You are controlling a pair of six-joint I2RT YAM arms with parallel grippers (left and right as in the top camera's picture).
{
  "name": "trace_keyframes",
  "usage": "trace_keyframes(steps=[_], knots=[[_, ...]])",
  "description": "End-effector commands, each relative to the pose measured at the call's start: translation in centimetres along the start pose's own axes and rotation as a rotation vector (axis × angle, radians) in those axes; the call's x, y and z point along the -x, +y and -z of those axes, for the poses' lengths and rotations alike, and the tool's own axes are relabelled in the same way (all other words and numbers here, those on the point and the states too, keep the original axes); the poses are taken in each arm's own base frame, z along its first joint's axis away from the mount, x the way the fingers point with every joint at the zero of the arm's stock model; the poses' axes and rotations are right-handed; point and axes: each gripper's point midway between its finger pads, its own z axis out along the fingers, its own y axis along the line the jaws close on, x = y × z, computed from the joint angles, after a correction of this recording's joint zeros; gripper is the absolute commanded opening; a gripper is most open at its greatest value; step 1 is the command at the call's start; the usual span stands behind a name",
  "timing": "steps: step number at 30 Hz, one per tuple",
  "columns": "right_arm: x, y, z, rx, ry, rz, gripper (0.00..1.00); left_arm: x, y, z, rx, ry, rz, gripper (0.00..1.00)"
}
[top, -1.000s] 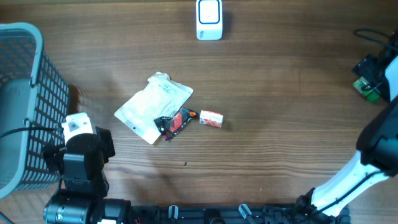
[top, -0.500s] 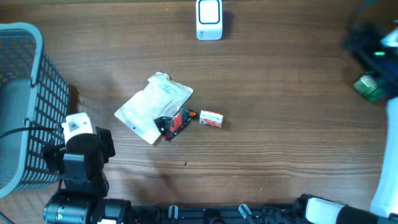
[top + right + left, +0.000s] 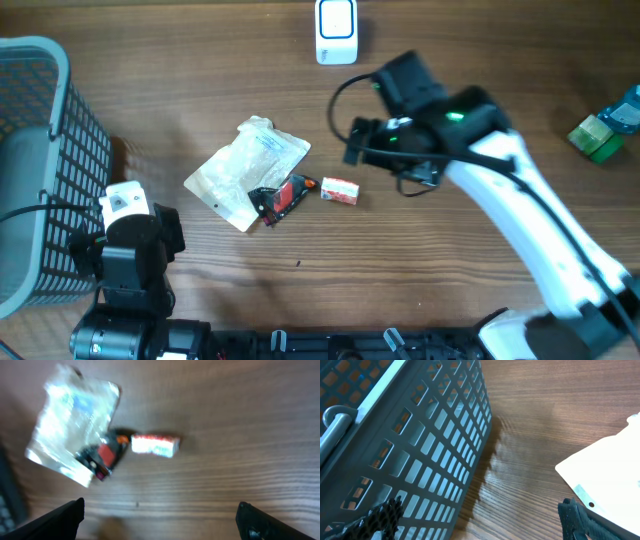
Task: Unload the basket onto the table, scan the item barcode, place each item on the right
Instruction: 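Reach the right gripper back to the Kleenex tissue pack, then grasp the orange Kleenex tissue pack with the right gripper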
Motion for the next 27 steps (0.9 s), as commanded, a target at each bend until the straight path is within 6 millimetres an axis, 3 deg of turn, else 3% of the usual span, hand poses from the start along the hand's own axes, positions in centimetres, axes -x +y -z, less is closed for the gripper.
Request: trace_keyframes(steps=[1, 4, 7, 14, 19, 27], knots=[[-2.4, 1.2, -4.7, -0.05, 0.165, 0.022, 1.0, 0.1, 0.3, 0.0, 0.015, -0.001, 0.006, 1.0], [-3.6, 2.0, -8.5, -0.068, 0.274, 0.048, 1.0, 0.1, 0.3, 0.0, 0.015, -0.001, 0.006, 1.0], [-3.5, 1.9, -10.6, -0.093, 0.298, 0.044, 1.0, 0.1, 0.3, 0.0, 0.015, -0.001, 0.006, 1.0], [-1.9, 3.0, -11.8, -0.061, 0.231, 0.057, 1.0, 0.1, 0.3, 0.0, 0.015, -0.001, 0.006, 1.0], [-1.7, 1.9, -14.6, -0.13, 0.24, 0.047, 1.0, 0.1, 0.3, 0.0, 0.015, -0.001, 0.006, 1.0], [-1.4, 1.1, -16.1, -0.177, 0.238, 0.048, 1.0, 0.1, 0.3, 0.0, 0.015, -0.001, 0.006, 1.0]])
